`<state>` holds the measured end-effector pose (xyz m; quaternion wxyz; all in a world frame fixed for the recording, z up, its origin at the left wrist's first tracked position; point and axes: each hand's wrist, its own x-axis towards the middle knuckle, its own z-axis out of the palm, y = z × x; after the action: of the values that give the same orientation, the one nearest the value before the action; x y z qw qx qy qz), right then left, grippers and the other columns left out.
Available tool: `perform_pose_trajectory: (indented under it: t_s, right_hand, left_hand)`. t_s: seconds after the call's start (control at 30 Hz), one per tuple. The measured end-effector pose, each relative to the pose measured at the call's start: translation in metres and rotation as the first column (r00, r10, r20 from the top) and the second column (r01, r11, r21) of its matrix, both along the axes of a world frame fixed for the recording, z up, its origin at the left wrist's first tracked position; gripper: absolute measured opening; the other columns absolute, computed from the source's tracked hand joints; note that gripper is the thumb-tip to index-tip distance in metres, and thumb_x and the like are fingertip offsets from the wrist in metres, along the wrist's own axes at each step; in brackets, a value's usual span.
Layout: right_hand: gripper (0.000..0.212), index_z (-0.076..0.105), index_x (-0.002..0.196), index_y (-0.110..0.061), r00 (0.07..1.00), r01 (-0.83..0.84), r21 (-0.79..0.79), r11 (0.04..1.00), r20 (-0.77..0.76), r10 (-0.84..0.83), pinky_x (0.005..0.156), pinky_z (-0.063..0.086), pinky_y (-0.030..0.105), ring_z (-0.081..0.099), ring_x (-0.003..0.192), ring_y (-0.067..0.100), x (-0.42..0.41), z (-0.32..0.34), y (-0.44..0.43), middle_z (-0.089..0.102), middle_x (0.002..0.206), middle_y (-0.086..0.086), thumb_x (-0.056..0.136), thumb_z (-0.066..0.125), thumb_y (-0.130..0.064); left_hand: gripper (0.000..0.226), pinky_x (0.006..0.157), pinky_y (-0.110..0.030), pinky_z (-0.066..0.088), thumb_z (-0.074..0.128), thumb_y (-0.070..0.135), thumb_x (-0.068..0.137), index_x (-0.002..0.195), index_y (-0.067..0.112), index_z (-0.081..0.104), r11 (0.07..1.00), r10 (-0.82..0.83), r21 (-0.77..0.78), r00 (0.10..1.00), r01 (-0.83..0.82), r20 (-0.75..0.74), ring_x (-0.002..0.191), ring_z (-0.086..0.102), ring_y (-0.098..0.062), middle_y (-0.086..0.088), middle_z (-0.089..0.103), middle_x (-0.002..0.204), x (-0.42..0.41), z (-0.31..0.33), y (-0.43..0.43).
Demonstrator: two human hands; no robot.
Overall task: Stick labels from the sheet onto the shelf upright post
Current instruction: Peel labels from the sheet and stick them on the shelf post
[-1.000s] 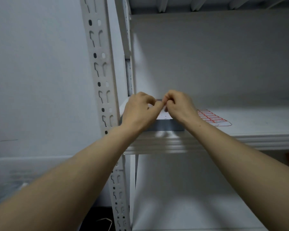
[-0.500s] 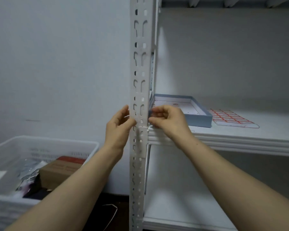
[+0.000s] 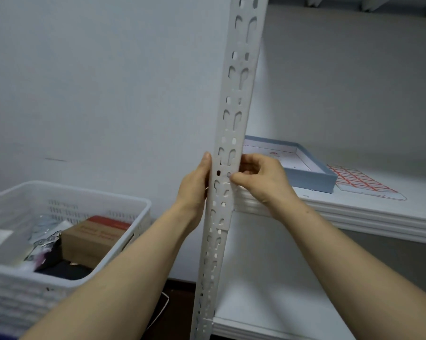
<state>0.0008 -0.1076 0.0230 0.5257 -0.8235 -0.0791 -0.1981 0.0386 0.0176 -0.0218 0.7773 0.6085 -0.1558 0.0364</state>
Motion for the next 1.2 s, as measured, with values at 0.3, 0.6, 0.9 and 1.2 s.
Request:
perform_pose_trajectory:
  t_s: [0.3, 0.6, 0.9, 1.2]
  right_hand:
    - [0.019, 0.068, 0.083, -0.021, 0.993, 0.100, -0.036, 0.994, 0.062, -0.098, 0.081, 0.056, 0.031, 0.065, 0.073, 0.010, 0.004, -0.002, 0.009, 0.072, 0.081, -0.005, 0.073, 0.068, -0.005]
    - [0.019, 0.068, 0.090, -0.018, 0.972, 0.225, -0.082, 0.971, 0.091, -0.218, 0.079, 0.056, 0.037, 0.067, 0.076, 0.013, 0.008, -0.005, 0.021, 0.070, 0.082, -0.007, 0.071, 0.069, -0.018]
    - [0.020, 0.071, 0.094, -0.013, 0.977, 0.208, -0.084, 0.974, 0.071, -0.203, 0.082, 0.055, 0.035, 0.066, 0.079, 0.015, 0.005, -0.004, 0.019, 0.072, 0.086, -0.003, 0.075, 0.065, -0.015]
    - [0.025, 0.069, 0.096, -0.015, 0.963, 0.249, -0.069, 0.966, 0.123, -0.239, 0.076, 0.054, 0.035, 0.061, 0.070, 0.019, 0.008, -0.012, 0.020, 0.070, 0.082, -0.003, 0.071, 0.064, -0.016]
  left_hand:
    - [0.050, 0.070, -0.010, 0.052, 0.026, 0.057, 0.095, 0.101, 0.027, 0.066, 0.995, 0.095, -0.013, 0.992, -0.095, 0.080, 0.079, 0.066, 0.007, 0.014, 0.071, 0.088, 0.003, -0.006, -0.011]
    - [0.048, 0.059, -0.009, 0.049, 0.031, 0.052, 0.096, 0.086, 0.021, 0.065, 0.989, 0.132, -0.081, 0.989, -0.127, 0.070, 0.064, 0.063, 0.005, 0.011, 0.067, 0.072, 0.008, -0.007, -0.014]
    - [0.054, 0.082, -0.025, 0.054, 0.032, 0.057, 0.094, 0.093, 0.017, 0.068, 0.987, 0.133, -0.092, 0.990, -0.129, 0.043, 0.088, 0.068, -0.013, -0.001, 0.072, 0.091, 0.007, -0.008, -0.016]
    - [0.055, 0.079, -0.022, 0.055, 0.032, 0.057, 0.094, 0.098, 0.017, 0.070, 0.986, 0.139, -0.099, 0.989, -0.135, 0.039, 0.087, 0.069, -0.010, 0.000, 0.074, 0.092, 0.005, -0.007, -0.017]
